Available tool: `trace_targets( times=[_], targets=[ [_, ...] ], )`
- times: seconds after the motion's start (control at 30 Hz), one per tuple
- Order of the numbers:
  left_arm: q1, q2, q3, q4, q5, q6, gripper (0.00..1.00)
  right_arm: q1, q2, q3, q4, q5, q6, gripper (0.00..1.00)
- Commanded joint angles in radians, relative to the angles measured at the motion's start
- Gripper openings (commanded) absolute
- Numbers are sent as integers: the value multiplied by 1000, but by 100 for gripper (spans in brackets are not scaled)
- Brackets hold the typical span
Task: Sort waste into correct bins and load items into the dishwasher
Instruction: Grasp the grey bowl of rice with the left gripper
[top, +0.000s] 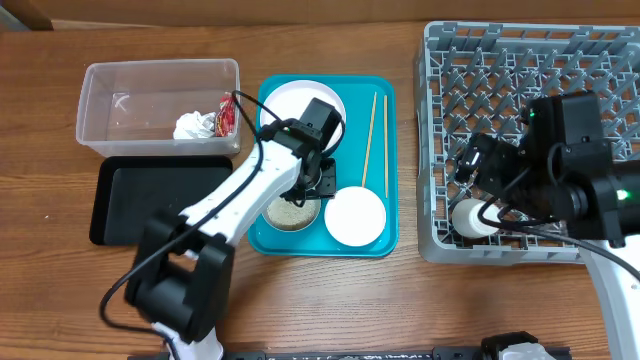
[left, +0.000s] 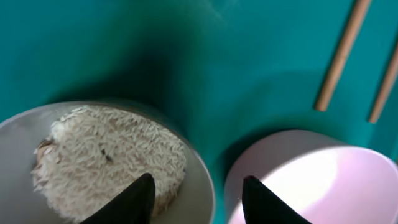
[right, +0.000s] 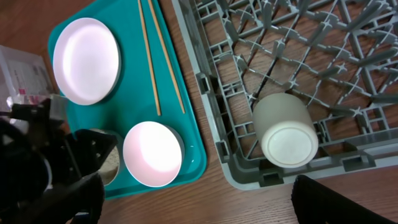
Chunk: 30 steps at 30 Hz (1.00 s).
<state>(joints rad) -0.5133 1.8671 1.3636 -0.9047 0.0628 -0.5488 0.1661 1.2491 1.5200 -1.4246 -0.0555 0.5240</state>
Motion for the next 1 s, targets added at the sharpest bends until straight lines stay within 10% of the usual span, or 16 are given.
trace_targets(
  times=[0.0, 0.13, 0.23, 0.97],
  targets=[
    [-11, 58, -6, 5, -17, -16, 47, 2, 3, 11, 3, 1, -3, 97],
    [-11, 58, -6, 35, -21, -13, 33, 2, 3, 11, 5, 1, -2, 97],
    [-11, 58, -6, 33, -21, -12, 4, 2, 3, 11, 3, 1, 0, 97],
    [13, -71, 89, -106, -11, 187, 4, 2, 3, 11, -16, 2, 0, 96]
  ],
)
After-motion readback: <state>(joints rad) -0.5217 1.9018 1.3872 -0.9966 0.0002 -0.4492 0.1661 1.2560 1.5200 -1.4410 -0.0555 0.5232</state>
